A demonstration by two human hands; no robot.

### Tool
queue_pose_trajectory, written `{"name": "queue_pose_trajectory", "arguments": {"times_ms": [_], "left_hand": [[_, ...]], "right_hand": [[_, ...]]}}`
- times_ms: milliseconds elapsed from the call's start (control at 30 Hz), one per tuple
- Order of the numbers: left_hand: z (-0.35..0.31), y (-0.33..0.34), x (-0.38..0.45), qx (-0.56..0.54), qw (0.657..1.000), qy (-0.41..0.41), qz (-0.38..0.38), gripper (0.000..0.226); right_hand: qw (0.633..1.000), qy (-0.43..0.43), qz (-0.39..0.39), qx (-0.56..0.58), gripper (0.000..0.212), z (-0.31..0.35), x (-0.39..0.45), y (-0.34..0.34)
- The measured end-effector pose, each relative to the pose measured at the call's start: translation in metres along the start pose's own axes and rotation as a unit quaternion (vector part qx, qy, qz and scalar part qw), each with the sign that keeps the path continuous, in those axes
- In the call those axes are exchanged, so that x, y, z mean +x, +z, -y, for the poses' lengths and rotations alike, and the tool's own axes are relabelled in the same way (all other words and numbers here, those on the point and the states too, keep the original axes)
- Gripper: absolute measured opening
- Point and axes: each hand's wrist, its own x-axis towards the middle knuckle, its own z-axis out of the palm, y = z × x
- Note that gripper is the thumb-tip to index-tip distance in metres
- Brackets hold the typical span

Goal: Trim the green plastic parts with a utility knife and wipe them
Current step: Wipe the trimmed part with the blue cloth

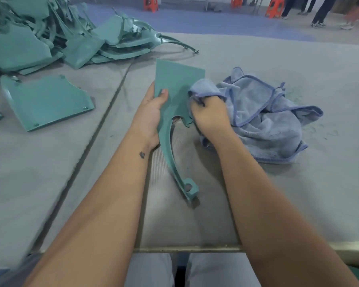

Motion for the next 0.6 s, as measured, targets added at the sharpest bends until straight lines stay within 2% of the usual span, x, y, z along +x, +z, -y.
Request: {"name": "queue_pose_trajectory", "arguments": {"times_ms": [67, 133, 200, 233, 333, 400, 433, 500, 600], "left_hand": [[0.0, -0.001, 0.001, 0.002, 1.0, 0.0, 0.004, 0.028], [-0.001, 0.0, 0.003, -0.002, 1.0, -0.011, 0.006, 0.029], [-0.002, 0.0, 0.002, -0.035, 0.997, -0.06, 0.014, 0.031], [-0.004, 0.001, 0.001, -0.059, 0.994, -0.09, 0.015, 0.037], [-0.007, -0.001, 0.005, -0.097, 0.988, -0.116, -0.009, 0.061], [-0.006, -0.002, 0.009, -0.087, 0.989, -0.096, -0.065, 0.058], [-0.006, -0.003, 0.01, -0.068, 0.991, -0.079, -0.082, 0.052], [-0.004, -0.004, 0.005, -0.03, 0.995, -0.086, -0.038, 0.045], [-0.005, -0.009, 0.0, -0.038, 0.994, -0.1, -0.021, 0.052]], "right_hand": [[0.999, 0.006, -0.034, 0.018, 0.033, -0.001, 0.002, -0.003], [0.993, -0.013, -0.055, 0.101, 0.031, 0.005, 0.0, -0.003], [0.971, -0.018, 0.015, 0.238, 0.012, 0.017, -0.009, 0.005], [0.958, -0.024, 0.064, 0.277, 0.013, 0.02, -0.014, 0.01], [0.963, -0.079, 0.125, 0.224, 0.02, 0.025, -0.02, 0.013], [0.965, -0.077, 0.157, 0.195, 0.014, 0.027, -0.021, 0.008], [0.965, -0.066, 0.169, 0.189, 0.028, 0.026, -0.02, 0.005], [0.966, -0.048, 0.185, 0.172, 0.047, 0.026, -0.022, 0.003], [0.97, -0.067, 0.179, 0.15, 0.052, 0.031, -0.024, 0.008]]}}
